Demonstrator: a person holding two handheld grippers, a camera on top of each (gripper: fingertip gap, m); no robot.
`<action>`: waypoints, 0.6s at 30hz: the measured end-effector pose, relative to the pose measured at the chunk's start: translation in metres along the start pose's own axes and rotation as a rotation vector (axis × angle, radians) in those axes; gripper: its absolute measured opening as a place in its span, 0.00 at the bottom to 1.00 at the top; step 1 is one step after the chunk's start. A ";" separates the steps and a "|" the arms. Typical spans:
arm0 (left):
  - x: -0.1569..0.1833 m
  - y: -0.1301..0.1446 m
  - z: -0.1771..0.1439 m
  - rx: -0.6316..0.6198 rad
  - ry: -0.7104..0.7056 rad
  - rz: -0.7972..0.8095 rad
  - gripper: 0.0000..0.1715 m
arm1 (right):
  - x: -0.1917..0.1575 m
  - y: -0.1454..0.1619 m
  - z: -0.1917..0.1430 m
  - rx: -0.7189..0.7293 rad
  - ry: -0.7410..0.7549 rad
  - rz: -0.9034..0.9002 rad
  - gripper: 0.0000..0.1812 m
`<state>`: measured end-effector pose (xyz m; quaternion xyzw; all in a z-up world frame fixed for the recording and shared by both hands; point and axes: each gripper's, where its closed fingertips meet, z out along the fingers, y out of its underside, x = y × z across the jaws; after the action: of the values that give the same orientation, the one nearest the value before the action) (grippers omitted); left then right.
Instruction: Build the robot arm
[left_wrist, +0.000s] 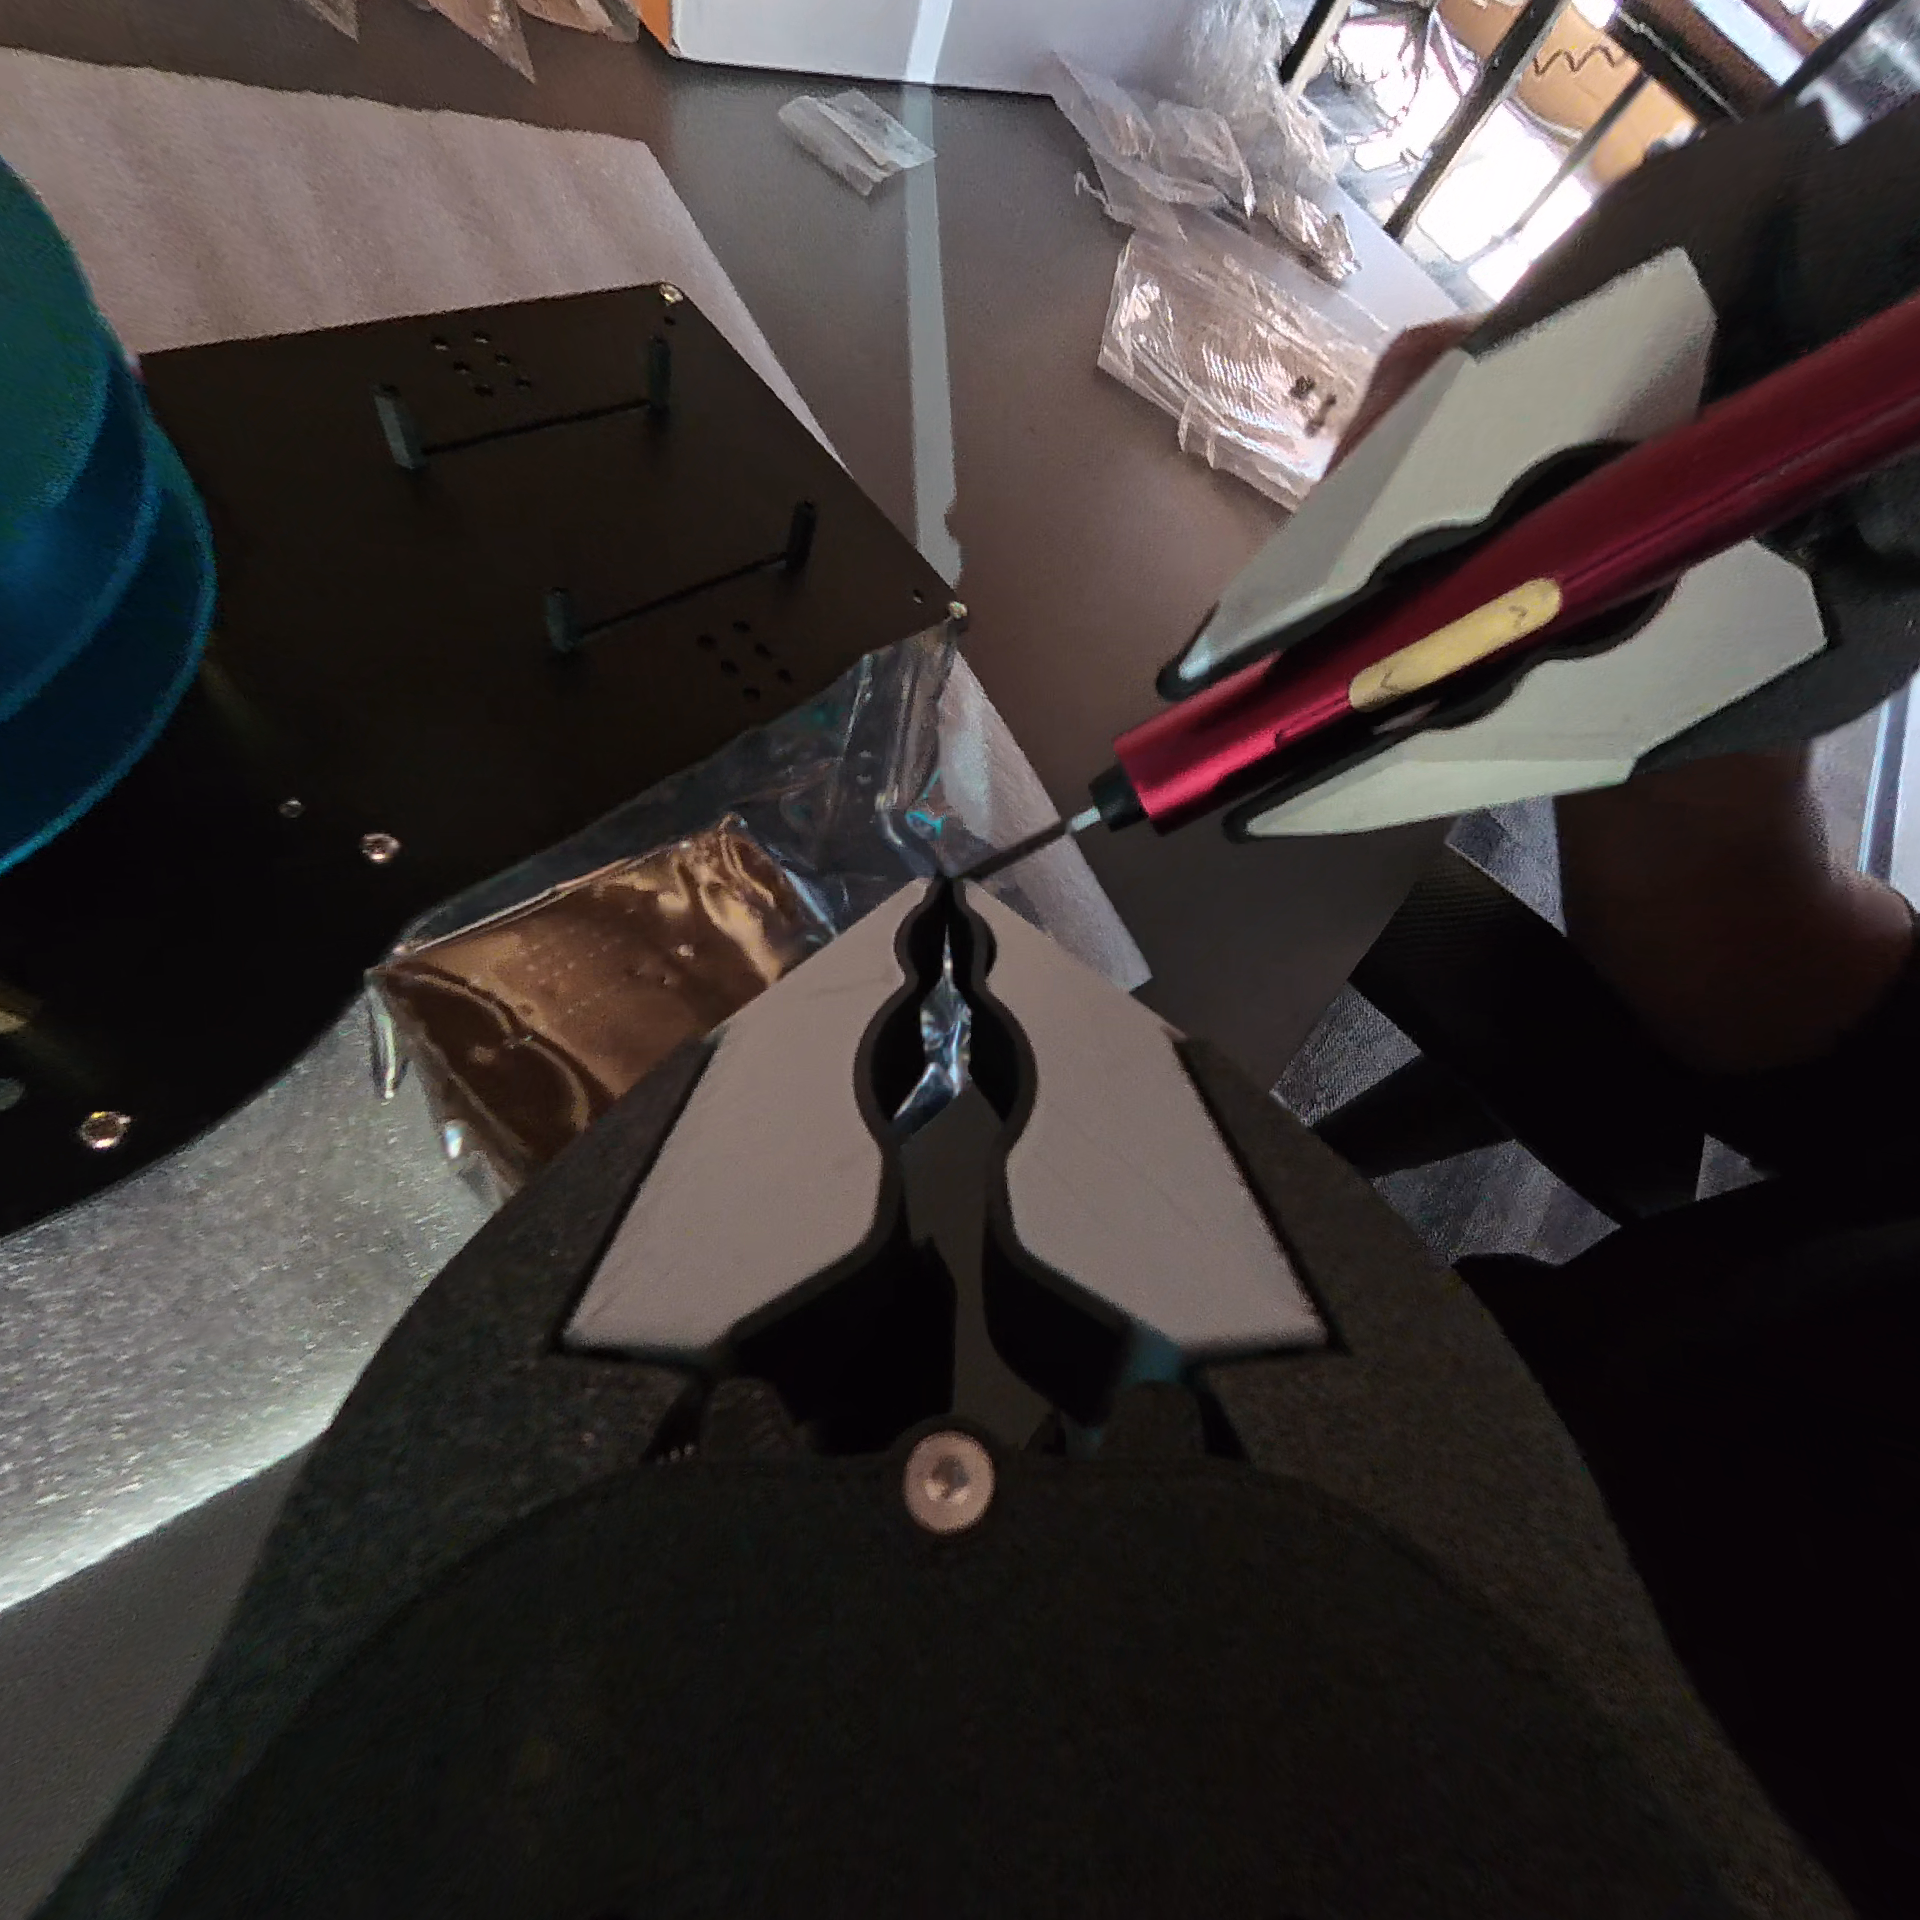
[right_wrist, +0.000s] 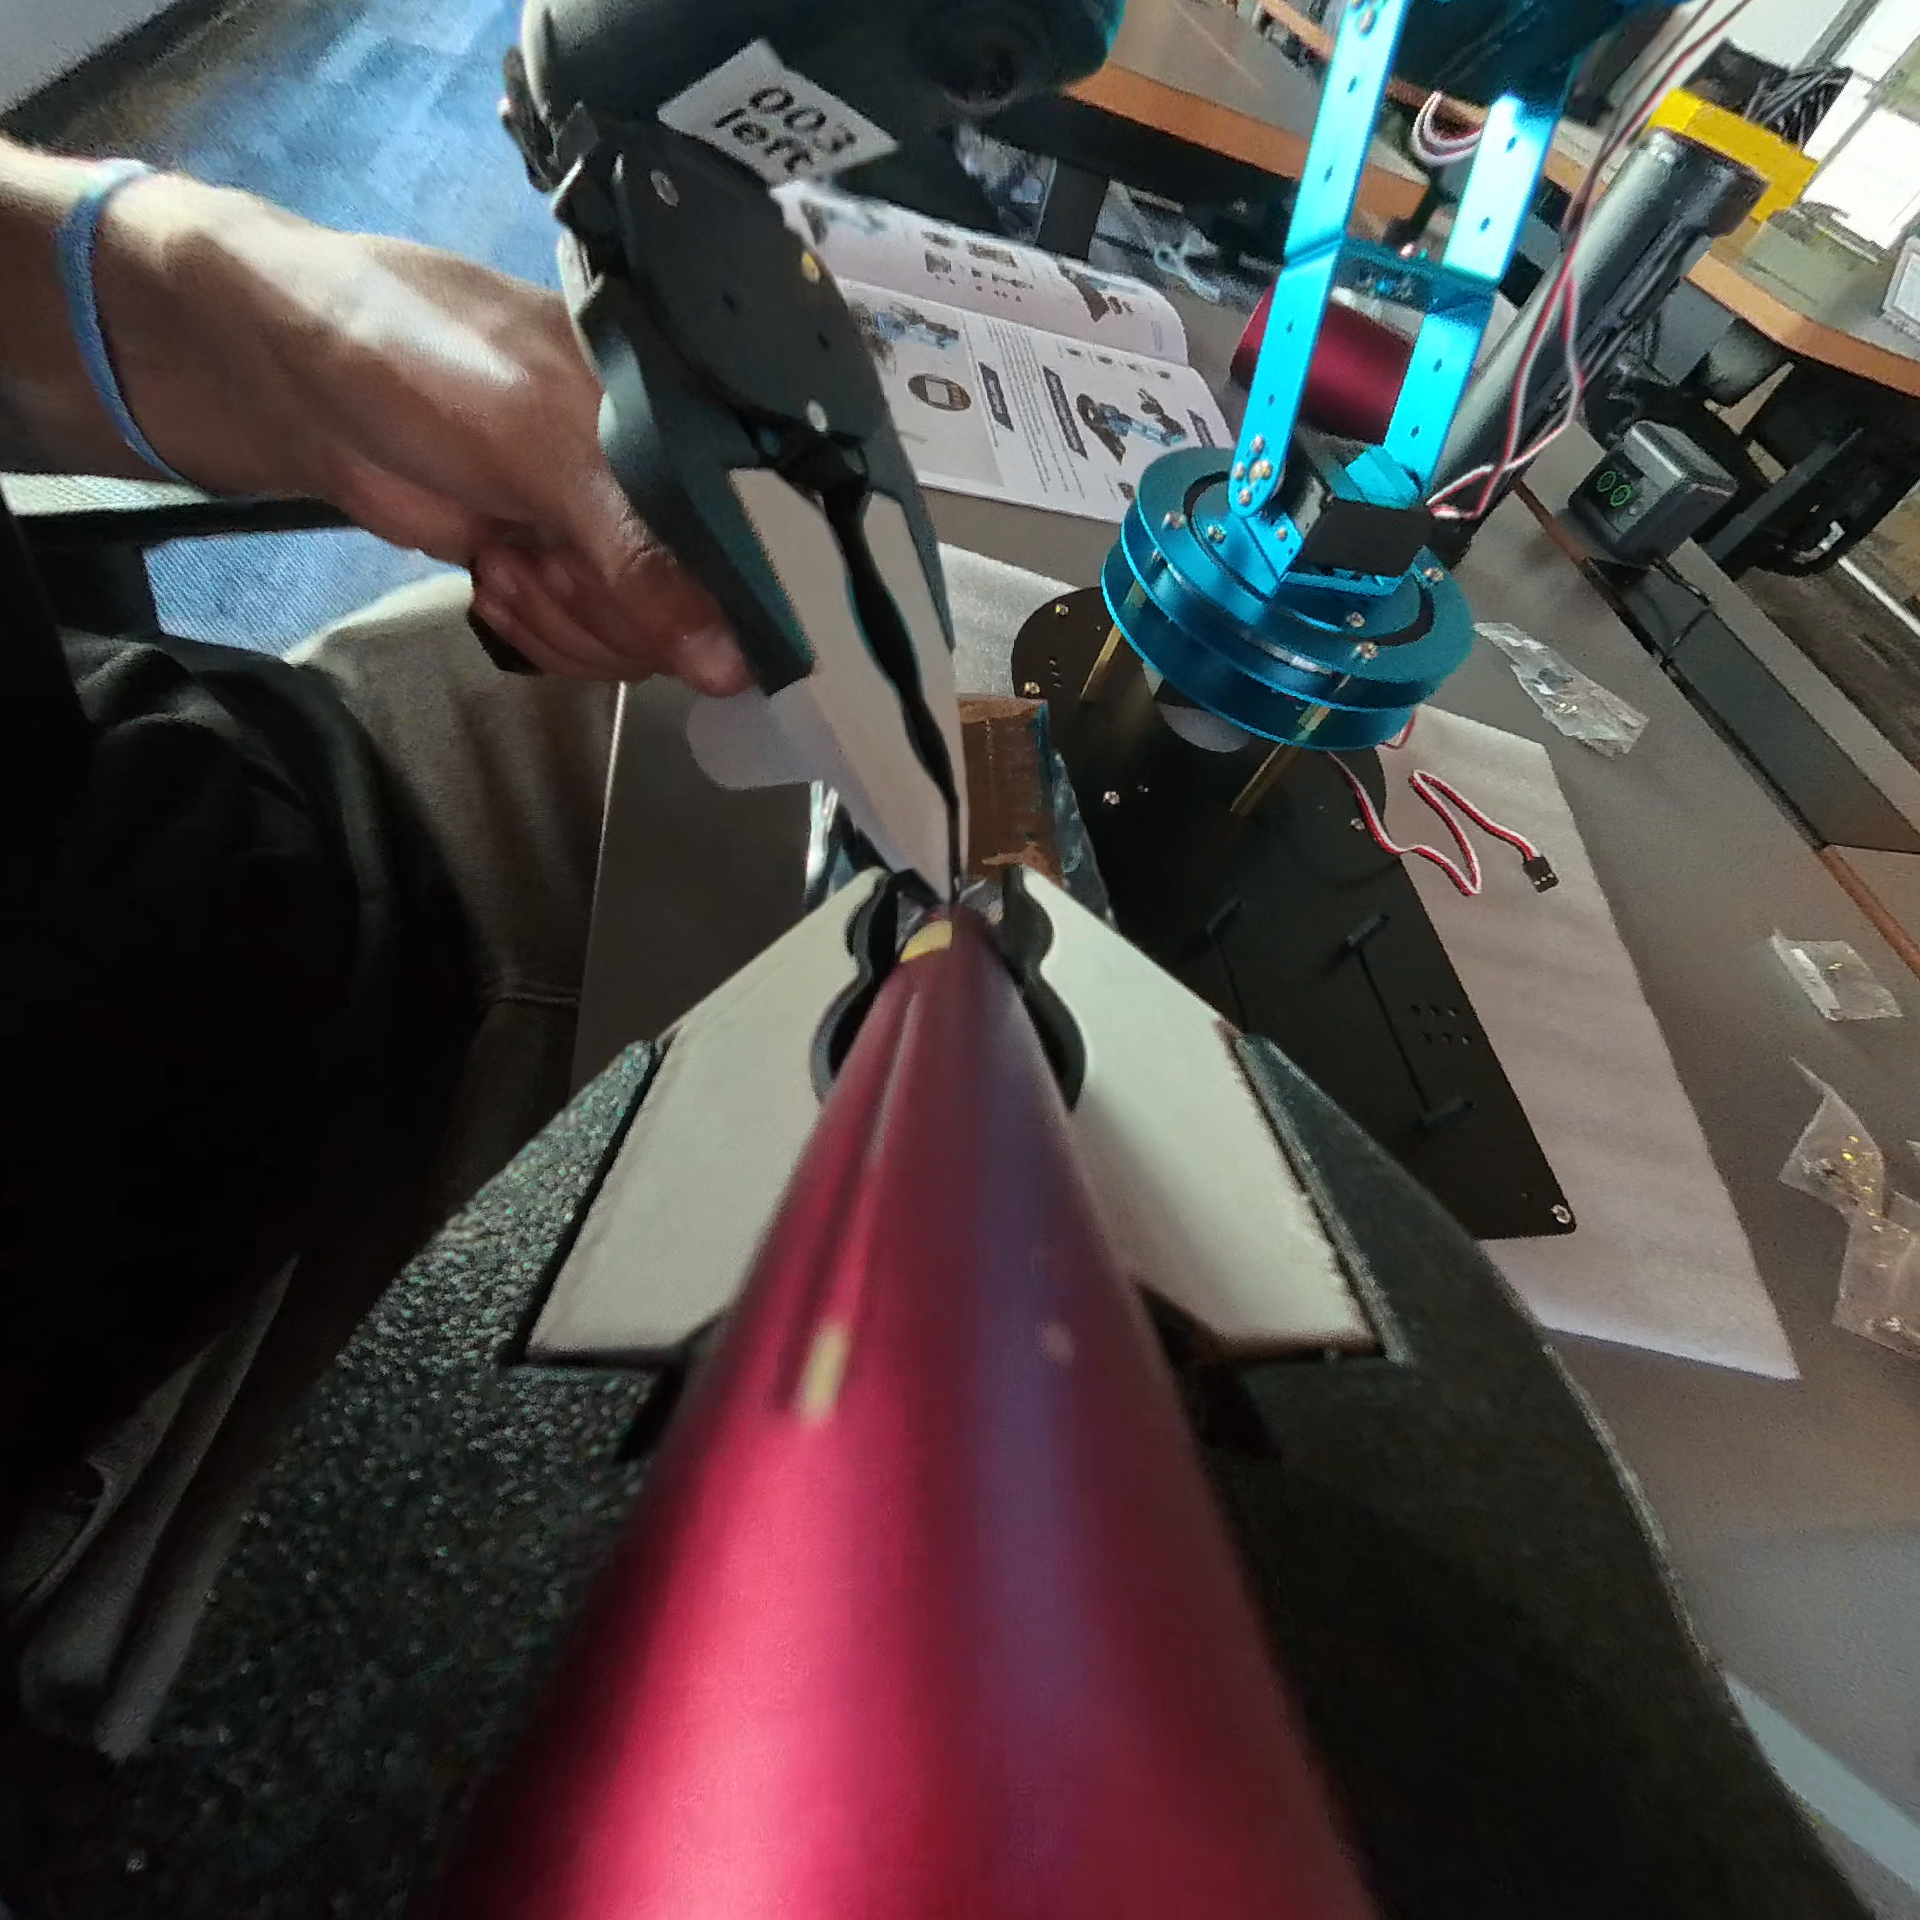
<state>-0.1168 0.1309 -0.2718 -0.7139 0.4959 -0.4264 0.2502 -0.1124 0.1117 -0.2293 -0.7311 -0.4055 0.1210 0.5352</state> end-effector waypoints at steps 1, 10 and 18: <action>-0.002 -0.001 0.000 0.008 -0.001 -0.008 0.00 | -0.002 0.002 0.001 -0.026 0.003 -0.017 0.11; 0.003 -0.005 0.005 0.031 0.064 -0.053 0.00 | -0.003 0.000 -0.003 -0.094 0.044 -0.048 0.11; 0.003 -0.009 0.005 0.021 0.079 -0.019 0.00 | 0.080 -0.006 -0.105 0.029 0.145 0.231 0.11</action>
<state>-0.1076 0.1313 -0.2658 -0.6987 0.4941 -0.4616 0.2338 0.0003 0.0982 -0.1611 -0.7718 -0.2772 0.1346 0.5562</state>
